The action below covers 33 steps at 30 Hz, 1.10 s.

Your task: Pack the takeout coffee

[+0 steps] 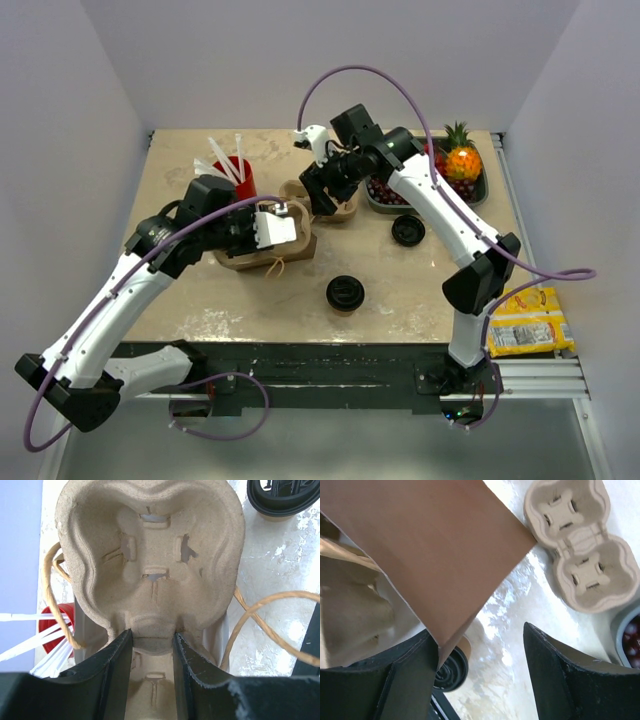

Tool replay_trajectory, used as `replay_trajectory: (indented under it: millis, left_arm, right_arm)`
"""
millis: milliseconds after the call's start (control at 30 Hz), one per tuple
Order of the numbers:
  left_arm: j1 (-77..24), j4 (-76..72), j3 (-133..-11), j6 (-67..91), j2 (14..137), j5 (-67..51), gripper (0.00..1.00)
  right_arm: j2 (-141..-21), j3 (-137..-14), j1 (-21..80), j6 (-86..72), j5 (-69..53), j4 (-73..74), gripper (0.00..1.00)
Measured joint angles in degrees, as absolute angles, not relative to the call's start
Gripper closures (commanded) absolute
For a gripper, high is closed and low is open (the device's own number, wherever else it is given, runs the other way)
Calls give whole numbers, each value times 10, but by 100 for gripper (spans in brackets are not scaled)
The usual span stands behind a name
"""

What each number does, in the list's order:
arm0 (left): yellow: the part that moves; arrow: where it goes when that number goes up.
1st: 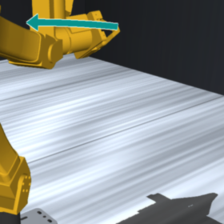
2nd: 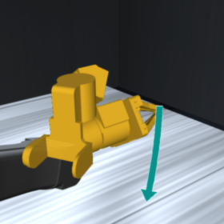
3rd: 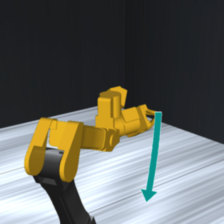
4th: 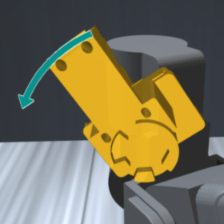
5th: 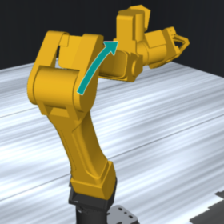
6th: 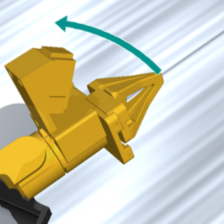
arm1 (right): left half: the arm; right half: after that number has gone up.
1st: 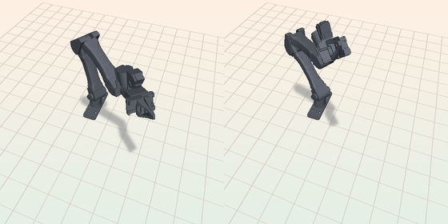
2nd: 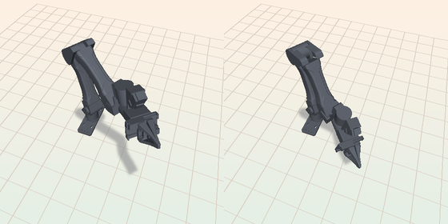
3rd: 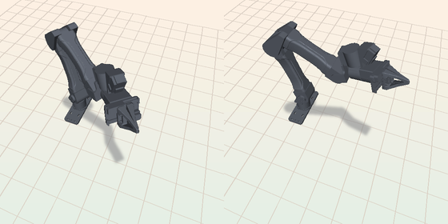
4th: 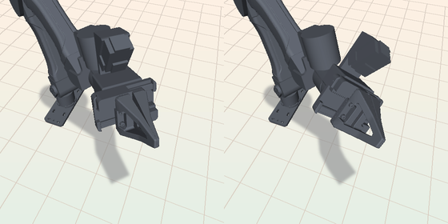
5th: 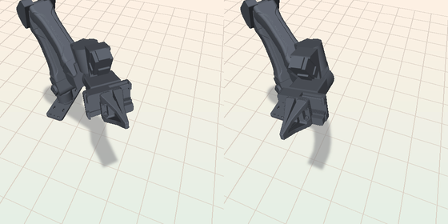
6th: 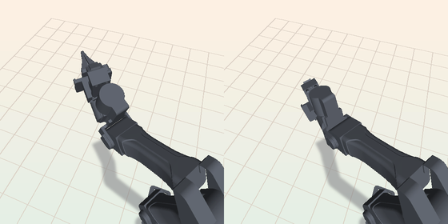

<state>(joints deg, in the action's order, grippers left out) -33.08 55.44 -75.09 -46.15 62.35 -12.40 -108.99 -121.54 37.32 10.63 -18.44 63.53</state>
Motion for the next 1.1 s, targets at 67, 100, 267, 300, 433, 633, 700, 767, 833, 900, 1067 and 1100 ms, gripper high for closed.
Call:
replay_trajectory:
  millis: [67, 100, 267, 300, 433, 633, 700, 767, 833, 900, 1067, 1100]
  left_arm:
    - [-331, 554, -751, -461, 625, -121, 100]
    - [-331, 555, -751, -462, 626, -121, 100]
    - [-331, 560, -751, -471, 641, -119, 100]
    - [-331, 562, -751, -474, 646, -120, 100]
    - [-337, 567, -752, -481, 669, -117, 100]
    - [-349, 568, -767, -486, 710, -96, 100]
    - [-350, 566, -769, -486, 717, -82, 100]
    - [-353, 565, -773, -485, 719, -67, 100]
    - [-356, 561, -776, -482, 719, -51, 100]
    - [-358, 557, -777, -475, 719, -39, 100]
    - [-368, 544, -777, -457, 719, -8, 100]
    - [-371, 543, -777, -455, 719, -4, 100]
  right_arm:
    - [-1085, -1211, 373, 114, -174, 641, 31]
    - [-1083, -1211, 373, 117, -170, 643, 31]
    - [-1079, -1214, 373, 130, -160, 645, 30]
    - [-1079, -1216, 373, 132, -162, 646, 30]
    - [-1079, -1233, 373, 140, -170, 651, 30]
    - [-1079, -1242, 373, 143, -176, 652, 30]
    - [-1079, -1242, 373, 142, -176, 652, 30]
    - [-1079, -1242, 373, 140, -176, 652, 30]
    - [-1079, -1242, 373, 138, -176, 652, 30]
    - [-1079, -1242, 373, 135, -177, 651, 31]
    - [-1079, -1242, 373, 129, -183, 652, 34]
    - [-1079, -1242, 373, 128, -187, 652, 34]
